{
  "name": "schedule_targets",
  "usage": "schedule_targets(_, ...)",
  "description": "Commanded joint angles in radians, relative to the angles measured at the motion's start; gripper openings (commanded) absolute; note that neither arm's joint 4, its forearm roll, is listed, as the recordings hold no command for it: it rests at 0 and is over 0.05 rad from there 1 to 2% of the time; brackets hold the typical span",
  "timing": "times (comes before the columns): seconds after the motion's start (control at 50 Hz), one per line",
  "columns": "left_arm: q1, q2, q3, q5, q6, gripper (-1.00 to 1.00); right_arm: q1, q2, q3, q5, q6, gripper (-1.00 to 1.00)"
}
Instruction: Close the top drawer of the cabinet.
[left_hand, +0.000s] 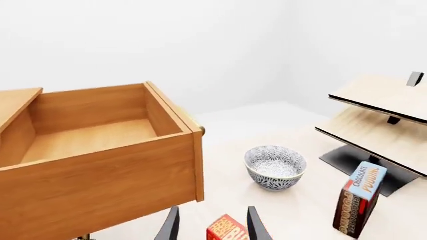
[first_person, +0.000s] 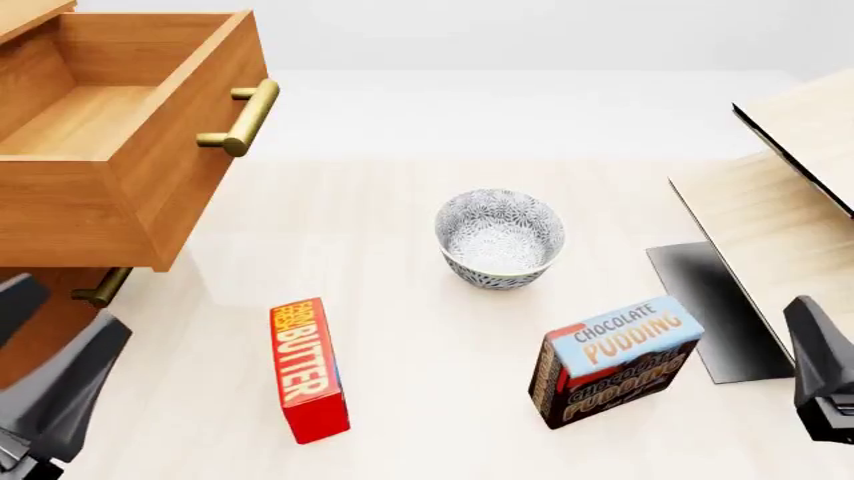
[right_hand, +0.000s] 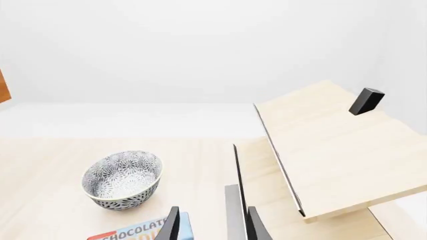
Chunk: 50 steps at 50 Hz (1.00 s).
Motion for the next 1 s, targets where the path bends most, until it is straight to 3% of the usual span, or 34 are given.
schedule_targets(0.02,-0.106,0.002,-0.015,0.003,0.0,1.0,0.0,0.0,0.0,0.0,0.0,1.0)
schedule_targets(0.22,-0.185,0.011,-0.034,-0.002,-0.008,1.0,0.0,0.0,0.0,0.0,0.0,1.0)
schedule_targets(0.5,-0.301,0.176,-0.047,-0.163,0.007,1.0,0.0,0.0,0.0,0.001,0.0,1.0)
schedule_targets(1.0,-0.41,0.406,-0.086,-0.376,0.037,1.0,0.0,-0.001,0.0,0.0,0.0,1.0)
